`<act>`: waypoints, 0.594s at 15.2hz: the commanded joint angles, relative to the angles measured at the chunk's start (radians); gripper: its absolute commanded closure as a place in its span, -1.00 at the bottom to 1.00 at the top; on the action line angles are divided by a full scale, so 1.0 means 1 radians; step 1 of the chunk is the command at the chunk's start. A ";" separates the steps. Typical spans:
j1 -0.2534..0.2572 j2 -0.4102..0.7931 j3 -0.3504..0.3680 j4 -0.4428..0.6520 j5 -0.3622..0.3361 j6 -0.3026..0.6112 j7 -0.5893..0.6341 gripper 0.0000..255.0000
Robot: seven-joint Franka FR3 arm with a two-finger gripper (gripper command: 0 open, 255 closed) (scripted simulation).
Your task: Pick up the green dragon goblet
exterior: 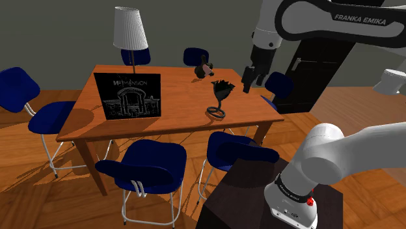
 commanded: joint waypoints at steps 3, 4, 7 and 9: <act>-0.007 0.050 -0.040 0.006 -0.013 0.054 -0.038 -1.00; -0.010 0.077 -0.059 0.011 -0.018 0.080 -0.057 -1.00; -0.016 0.165 -0.117 0.035 -0.026 0.156 -0.115 -1.00; -0.018 0.228 -0.155 0.058 -0.024 0.203 -0.156 -1.00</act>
